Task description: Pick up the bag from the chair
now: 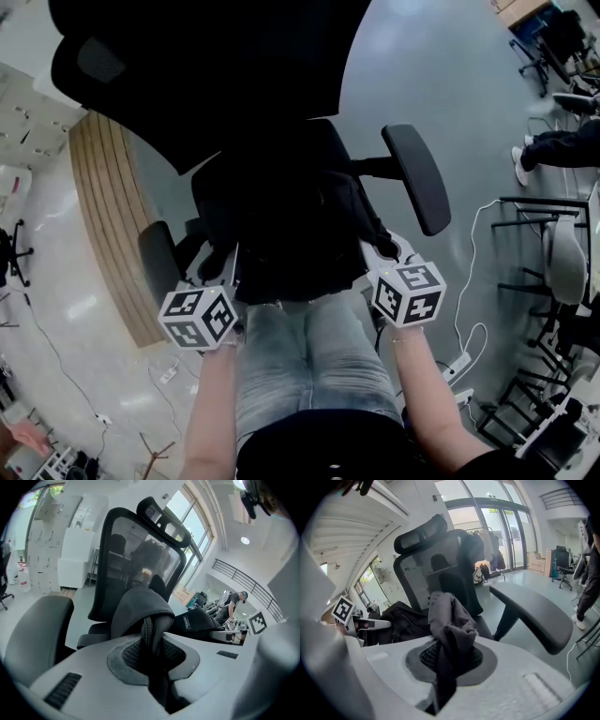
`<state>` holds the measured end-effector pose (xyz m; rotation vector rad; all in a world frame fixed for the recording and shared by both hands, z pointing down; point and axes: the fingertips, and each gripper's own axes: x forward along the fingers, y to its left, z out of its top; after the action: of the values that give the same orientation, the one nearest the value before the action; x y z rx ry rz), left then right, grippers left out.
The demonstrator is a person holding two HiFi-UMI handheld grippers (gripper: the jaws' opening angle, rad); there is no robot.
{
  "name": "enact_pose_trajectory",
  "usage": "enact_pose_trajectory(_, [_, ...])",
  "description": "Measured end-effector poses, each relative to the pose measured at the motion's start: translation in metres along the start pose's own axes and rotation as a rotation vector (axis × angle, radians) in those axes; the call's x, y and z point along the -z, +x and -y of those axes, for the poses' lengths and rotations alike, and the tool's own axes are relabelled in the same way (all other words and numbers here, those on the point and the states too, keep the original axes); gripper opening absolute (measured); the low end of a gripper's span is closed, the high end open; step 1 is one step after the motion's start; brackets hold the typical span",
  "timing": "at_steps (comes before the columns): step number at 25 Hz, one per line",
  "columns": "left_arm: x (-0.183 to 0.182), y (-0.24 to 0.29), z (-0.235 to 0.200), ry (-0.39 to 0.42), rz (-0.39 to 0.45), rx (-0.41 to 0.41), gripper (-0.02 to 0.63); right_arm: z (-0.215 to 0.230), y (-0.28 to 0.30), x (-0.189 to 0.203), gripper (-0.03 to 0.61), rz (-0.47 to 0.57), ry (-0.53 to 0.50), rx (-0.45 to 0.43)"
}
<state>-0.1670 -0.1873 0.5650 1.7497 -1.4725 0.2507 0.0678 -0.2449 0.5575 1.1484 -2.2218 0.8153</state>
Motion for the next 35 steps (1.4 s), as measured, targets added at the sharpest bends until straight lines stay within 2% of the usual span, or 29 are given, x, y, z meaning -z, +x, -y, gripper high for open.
enact_pose_trajectory(10, [-0.054, -0.058, 0.021, 0.013, 0.123, 0.034, 0.063, -0.034, -0.046, -0.066, 0.04, 0.109, -0.08, -0.066])
enact_pose_trajectory(19, [-0.113, -0.108, 0.043, 0.06, 0.231, 0.06, 0.063, -0.062, -0.079, -0.129, 0.04, 0.214, -0.118, -0.12])
enact_pose_trajectory(28, [-0.16, -0.152, 0.055, 0.117, 0.35, 0.063, 0.063, -0.086, -0.114, -0.175, 0.038, 0.346, -0.145, -0.177])
enact_pose_trajectory(35, [-0.188, -0.179, 0.068, 0.159, 0.427, 0.08, 0.06, -0.09, -0.137, -0.203, 0.035, 0.437, -0.159, -0.183])
